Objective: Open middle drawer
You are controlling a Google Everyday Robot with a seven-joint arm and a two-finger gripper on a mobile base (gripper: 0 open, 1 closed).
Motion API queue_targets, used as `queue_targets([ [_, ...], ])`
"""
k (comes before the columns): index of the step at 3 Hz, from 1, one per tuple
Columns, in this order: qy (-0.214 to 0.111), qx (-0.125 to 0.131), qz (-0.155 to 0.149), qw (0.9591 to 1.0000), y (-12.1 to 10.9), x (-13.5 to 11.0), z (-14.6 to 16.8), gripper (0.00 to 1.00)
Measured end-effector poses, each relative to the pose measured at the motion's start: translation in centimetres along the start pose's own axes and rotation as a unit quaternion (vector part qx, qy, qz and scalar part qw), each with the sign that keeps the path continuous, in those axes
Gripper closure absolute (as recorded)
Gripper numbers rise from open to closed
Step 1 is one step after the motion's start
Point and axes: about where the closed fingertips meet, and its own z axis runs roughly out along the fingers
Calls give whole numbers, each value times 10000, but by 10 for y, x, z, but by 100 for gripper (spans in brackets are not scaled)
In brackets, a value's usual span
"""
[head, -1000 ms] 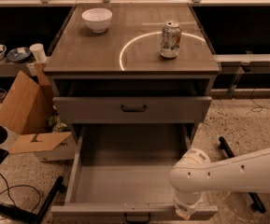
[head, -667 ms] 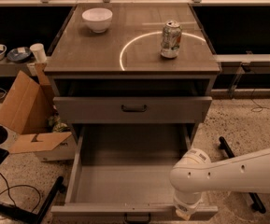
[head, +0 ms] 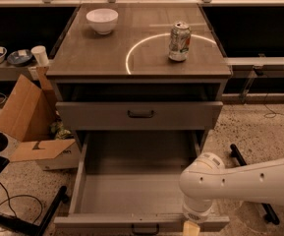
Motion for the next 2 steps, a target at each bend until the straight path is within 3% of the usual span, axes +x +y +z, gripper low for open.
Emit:
queue_targets([
  [1, -156, 191, -734, 9970, 23, 8, -44, 0],
  [2, -207, 794, -1560, 9844, 37, 19, -94, 0],
])
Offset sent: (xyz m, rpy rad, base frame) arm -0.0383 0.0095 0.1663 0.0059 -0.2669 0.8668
